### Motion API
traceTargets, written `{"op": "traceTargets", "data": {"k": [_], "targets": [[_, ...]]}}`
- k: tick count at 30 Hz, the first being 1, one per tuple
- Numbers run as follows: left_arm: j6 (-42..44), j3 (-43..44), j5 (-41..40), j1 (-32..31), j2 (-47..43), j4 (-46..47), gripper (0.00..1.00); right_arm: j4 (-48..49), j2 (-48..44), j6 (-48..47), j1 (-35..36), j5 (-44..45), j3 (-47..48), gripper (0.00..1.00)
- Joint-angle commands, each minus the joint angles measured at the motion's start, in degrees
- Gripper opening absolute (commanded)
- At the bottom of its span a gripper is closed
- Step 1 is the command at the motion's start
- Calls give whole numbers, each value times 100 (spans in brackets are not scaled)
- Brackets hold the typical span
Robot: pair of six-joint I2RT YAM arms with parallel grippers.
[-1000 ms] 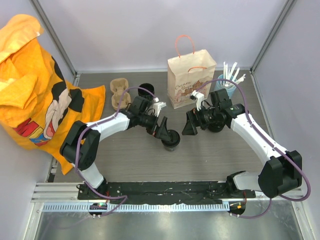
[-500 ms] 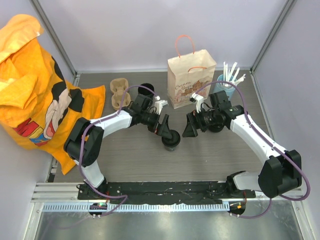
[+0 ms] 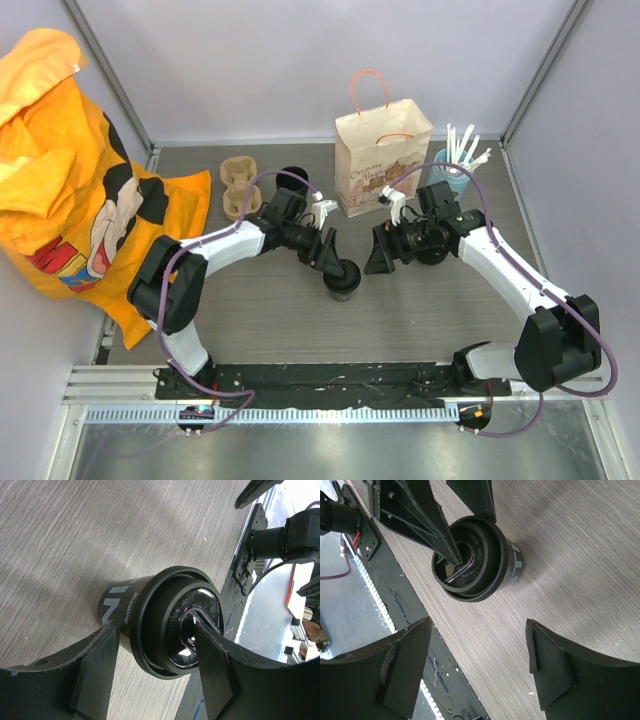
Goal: Pack the takeout coffee
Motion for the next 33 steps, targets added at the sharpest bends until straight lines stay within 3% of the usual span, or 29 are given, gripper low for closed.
{"op": "traceTargets", "data": {"k": [1,15,20,33], "targets": [[209,-54,-745,1,-49,-32,63,277,144,253,-11,-247,-5,80],[148,-326,-1334,1,-559,73,63,1551,583,1861,-11,-871,-655,72],[60,-510,-1737,1,-691,214,63,1701,1031,2108,-11,-1074,-472,68],[-248,-871,-2582,1,-796,530,58,1903,1805,2548,-11,-1653,-50,44]]}}
